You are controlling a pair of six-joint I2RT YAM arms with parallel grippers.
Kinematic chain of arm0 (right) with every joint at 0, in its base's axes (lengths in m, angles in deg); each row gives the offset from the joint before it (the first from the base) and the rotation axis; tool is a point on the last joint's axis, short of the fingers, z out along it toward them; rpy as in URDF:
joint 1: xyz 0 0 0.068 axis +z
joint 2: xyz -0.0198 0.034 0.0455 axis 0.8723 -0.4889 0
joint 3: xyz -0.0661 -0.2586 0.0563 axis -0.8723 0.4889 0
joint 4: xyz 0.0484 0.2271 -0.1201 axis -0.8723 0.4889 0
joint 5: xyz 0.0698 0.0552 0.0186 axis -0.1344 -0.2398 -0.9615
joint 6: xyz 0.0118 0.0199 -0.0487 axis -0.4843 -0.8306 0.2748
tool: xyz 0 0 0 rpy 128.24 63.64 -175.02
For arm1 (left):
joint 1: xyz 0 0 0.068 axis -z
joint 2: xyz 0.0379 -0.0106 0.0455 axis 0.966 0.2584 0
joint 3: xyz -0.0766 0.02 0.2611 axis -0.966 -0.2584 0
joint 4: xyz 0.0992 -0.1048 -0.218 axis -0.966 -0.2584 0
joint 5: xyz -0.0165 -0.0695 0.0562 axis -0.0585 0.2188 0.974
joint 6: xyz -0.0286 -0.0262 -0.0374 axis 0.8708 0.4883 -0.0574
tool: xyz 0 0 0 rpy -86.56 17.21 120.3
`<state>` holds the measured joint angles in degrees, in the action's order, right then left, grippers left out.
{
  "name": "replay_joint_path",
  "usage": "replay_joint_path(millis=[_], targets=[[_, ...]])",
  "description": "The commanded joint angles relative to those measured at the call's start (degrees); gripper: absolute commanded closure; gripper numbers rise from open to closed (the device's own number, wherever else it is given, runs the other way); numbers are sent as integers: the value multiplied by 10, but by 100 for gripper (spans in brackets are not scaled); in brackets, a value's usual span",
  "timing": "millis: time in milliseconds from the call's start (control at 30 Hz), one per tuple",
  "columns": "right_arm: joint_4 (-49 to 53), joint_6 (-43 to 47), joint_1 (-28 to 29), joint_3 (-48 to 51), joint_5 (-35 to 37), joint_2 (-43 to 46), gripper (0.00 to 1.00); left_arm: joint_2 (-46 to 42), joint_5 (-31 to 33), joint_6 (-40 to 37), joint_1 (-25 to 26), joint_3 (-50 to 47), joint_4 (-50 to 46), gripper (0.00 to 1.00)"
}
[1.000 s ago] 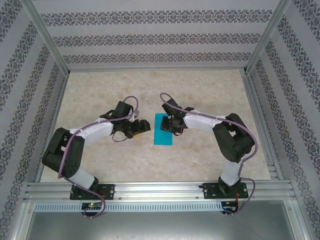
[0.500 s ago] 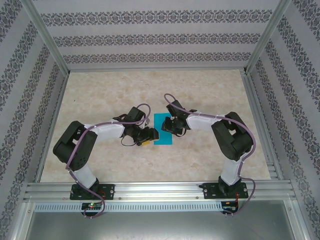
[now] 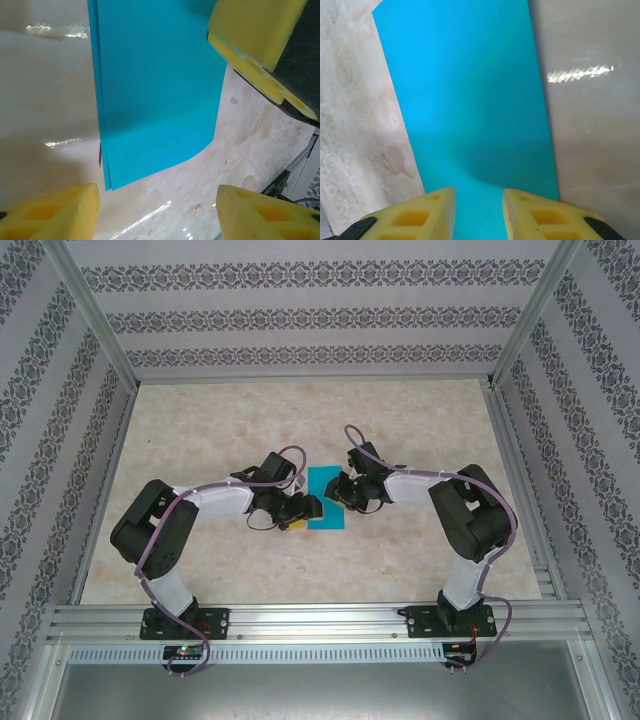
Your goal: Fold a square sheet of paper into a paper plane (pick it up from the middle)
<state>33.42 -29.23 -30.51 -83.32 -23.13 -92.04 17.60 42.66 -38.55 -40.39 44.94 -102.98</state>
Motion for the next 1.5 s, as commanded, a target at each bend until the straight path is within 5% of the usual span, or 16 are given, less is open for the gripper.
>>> replay_joint_path(millis=[0,1467], targets=[[22,10,-4,11,19,9,67,8,2,5,7,17,9,37],[-5,-25,-38,48,-7,-30,68,42,-15,4,19,42,-6,34]])
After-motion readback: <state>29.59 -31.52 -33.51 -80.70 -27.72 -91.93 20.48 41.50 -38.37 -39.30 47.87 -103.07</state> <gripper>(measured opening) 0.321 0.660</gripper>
